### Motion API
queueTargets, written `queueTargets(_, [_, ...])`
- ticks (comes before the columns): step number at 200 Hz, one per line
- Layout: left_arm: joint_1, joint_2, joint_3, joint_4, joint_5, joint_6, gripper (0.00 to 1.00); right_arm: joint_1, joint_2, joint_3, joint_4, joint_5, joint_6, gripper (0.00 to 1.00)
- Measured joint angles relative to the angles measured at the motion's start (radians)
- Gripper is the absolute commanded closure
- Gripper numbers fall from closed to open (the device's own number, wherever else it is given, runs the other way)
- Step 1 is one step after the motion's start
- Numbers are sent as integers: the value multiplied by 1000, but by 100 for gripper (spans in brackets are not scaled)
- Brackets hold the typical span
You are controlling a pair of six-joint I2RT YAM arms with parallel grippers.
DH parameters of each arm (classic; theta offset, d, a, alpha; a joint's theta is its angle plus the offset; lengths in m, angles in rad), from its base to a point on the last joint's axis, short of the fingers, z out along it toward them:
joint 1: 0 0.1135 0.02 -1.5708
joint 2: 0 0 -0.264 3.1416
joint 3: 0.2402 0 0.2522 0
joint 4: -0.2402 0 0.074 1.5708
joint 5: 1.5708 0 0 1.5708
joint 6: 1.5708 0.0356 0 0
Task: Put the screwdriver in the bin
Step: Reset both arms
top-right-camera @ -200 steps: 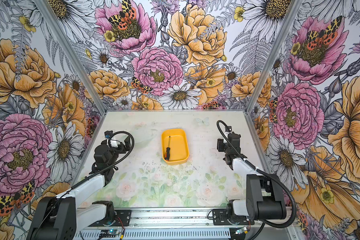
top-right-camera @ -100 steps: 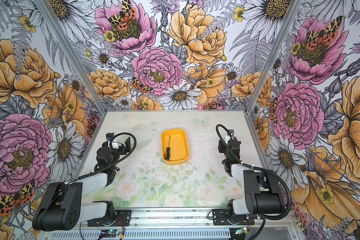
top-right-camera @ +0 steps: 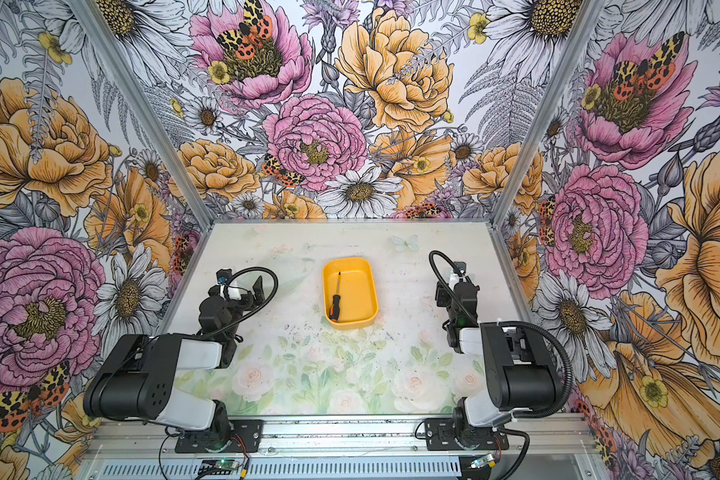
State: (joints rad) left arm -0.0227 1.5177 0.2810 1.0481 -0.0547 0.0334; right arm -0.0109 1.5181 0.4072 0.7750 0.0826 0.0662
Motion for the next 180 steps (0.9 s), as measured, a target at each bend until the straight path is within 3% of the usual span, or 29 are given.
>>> queueTargets(68, [11, 35, 78, -68, -16, -3, 1, -11, 0, 0, 16, -11, 2, 30])
queueTargets(110, [50, 34, 89, -101, -2, -19, 1, -17, 1, 0, 16, -27, 6, 19])
queueTargets(143, [52, 34, 89, -107, 8, -27, 1, -17, 1, 0, 16, -34, 12, 1])
queueTargets(180, [52, 34, 89, -107, 14, -27, 1, -17, 1, 0, 17, -34, 14, 1])
